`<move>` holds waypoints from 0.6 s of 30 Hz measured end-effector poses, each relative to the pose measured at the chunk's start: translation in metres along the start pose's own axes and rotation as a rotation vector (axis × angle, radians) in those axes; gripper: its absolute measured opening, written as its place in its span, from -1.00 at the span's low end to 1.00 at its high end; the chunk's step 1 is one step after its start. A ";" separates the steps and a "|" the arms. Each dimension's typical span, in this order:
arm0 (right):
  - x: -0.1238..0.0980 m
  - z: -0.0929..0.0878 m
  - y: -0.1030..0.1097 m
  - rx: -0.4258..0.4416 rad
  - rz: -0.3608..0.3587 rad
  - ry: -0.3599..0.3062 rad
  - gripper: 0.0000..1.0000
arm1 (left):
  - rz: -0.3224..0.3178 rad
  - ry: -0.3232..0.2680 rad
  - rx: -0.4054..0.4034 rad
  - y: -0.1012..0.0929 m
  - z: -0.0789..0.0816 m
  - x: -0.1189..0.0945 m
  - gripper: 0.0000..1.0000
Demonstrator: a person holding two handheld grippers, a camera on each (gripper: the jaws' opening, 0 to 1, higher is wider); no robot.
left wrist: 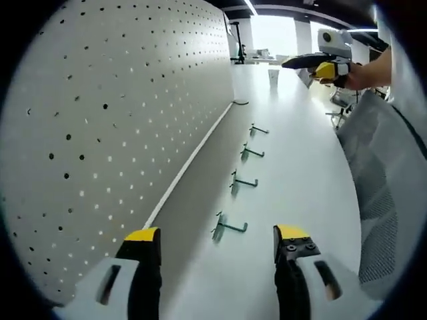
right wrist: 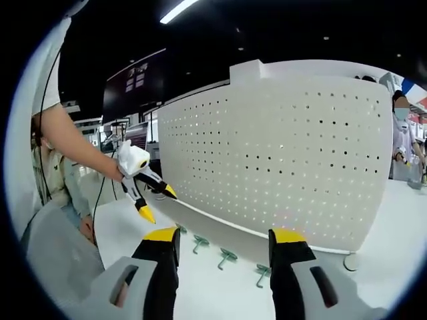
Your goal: Insert the hook assembly into the mounting plate slot until the hook locks in place.
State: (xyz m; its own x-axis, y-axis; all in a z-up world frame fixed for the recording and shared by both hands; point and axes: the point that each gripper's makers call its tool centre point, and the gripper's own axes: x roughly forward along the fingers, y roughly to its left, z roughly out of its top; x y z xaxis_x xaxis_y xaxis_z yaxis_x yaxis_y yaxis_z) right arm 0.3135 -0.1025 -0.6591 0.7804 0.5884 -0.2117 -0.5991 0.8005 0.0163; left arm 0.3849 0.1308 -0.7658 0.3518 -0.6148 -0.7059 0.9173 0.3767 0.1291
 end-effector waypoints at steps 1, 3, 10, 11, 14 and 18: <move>0.000 0.000 0.000 0.002 -0.001 0.001 0.03 | -0.006 0.007 0.011 0.000 -0.001 0.002 0.41; -0.001 0.000 -0.001 0.003 -0.002 0.000 0.03 | -0.014 0.014 0.022 0.000 -0.001 0.003 0.42; -0.003 -0.002 -0.001 0.005 -0.009 0.004 0.03 | -0.049 0.048 0.050 -0.001 -0.005 0.011 0.39; -0.004 -0.002 -0.001 0.005 -0.010 0.005 0.03 | -0.052 0.049 0.053 -0.001 -0.005 0.011 0.38; -0.005 -0.004 -0.002 0.002 -0.012 0.007 0.03 | -0.066 0.073 0.071 -0.001 -0.007 0.015 0.34; -0.006 -0.003 -0.003 0.002 -0.016 0.007 0.03 | -0.084 0.105 0.087 0.000 -0.011 0.019 0.33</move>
State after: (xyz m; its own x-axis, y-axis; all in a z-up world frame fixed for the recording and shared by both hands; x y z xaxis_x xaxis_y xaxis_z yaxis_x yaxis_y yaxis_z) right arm 0.3100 -0.1095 -0.6610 0.7885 0.5747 -0.2192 -0.5862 0.8100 0.0151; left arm 0.3900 0.1266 -0.7870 0.2557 -0.5640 -0.7852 0.9570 0.2629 0.1228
